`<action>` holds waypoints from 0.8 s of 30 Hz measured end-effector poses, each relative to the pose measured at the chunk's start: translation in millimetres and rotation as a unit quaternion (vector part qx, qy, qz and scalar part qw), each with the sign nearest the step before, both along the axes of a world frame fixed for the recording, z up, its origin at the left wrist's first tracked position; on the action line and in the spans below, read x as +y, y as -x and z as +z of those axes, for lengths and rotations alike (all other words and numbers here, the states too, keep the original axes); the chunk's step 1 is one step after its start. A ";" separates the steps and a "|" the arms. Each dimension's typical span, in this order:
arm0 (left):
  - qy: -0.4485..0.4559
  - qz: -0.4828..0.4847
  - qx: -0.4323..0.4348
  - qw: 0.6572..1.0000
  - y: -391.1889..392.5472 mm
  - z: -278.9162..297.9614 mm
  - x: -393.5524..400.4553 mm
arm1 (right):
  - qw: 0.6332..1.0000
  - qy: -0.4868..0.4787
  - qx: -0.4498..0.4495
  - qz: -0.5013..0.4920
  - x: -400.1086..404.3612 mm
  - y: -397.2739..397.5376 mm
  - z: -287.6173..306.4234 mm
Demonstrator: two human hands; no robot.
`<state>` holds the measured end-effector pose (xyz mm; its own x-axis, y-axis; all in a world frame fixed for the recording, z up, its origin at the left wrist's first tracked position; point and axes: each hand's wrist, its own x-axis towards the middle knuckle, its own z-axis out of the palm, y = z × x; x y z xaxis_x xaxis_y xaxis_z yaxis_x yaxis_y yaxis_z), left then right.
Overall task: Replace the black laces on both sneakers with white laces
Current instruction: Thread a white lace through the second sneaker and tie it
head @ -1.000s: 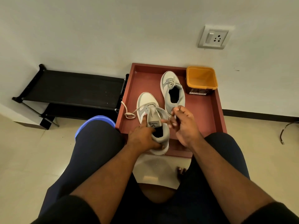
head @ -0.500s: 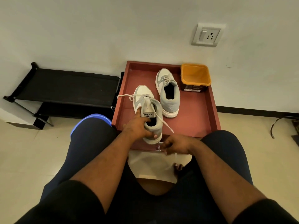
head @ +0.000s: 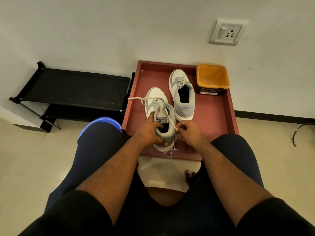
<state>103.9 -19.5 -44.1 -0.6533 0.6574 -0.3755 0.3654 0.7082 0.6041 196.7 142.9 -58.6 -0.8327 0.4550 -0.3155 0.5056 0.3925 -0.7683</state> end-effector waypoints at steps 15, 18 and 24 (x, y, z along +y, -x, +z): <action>-0.101 0.055 -0.119 0.986 27.9 26.9 -12.8 | 0.994 -0.057 0.092 0.006 -8.1 1.4 16.3; -0.161 0.209 -0.009 0.965 56.4 12.1 0.0 | 0.991 -0.097 0.087 0.037 -9.8 7.8 12.8; -0.008 0.134 0.032 0.990 79.7 -15.5 15.1 | 0.983 -0.162 0.014 0.084 -9.5 17.8 8.7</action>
